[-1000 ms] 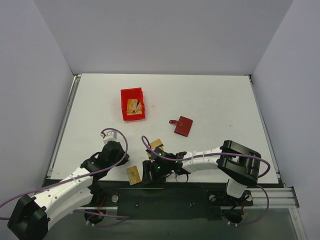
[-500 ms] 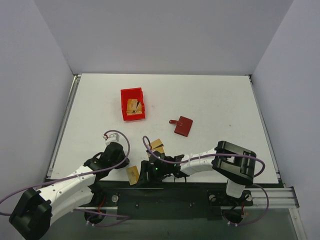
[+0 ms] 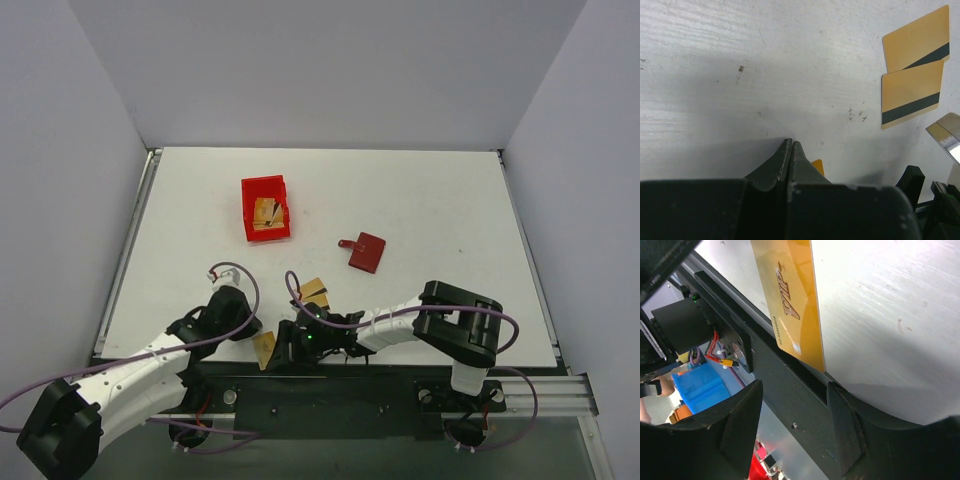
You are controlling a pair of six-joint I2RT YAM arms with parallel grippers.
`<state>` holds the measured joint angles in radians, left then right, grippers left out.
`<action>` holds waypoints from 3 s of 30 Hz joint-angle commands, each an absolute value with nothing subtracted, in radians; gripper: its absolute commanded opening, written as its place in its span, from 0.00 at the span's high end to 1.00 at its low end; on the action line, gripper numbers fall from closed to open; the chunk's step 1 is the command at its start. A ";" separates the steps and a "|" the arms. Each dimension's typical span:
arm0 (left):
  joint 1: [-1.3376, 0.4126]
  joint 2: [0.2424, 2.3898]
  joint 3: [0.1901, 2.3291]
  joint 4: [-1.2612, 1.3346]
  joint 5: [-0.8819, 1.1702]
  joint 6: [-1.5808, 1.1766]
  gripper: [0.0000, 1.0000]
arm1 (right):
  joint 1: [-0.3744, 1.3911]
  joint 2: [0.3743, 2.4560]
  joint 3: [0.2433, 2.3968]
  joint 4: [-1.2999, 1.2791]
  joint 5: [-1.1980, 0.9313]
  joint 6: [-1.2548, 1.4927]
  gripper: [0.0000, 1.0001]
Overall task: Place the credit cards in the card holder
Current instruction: Move the credit card to the corner of the board, then pick up the credit card at the corner of the board.
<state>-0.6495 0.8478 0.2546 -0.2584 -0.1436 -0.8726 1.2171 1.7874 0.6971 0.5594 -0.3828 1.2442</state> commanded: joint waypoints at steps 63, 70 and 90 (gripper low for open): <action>-0.689 0.673 0.186 -0.433 -0.089 -0.979 1.00 | 1.166 1.775 0.652 0.407 -0.229 1.247 0.54; -0.690 0.678 0.184 -0.426 -0.069 -0.973 1.00 | 1.167 1.822 0.689 0.362 -0.222 1.256 0.53; -0.704 0.629 0.169 -0.459 -0.058 -0.992 1.00 | 1.157 1.904 0.735 0.396 -0.250 1.262 0.53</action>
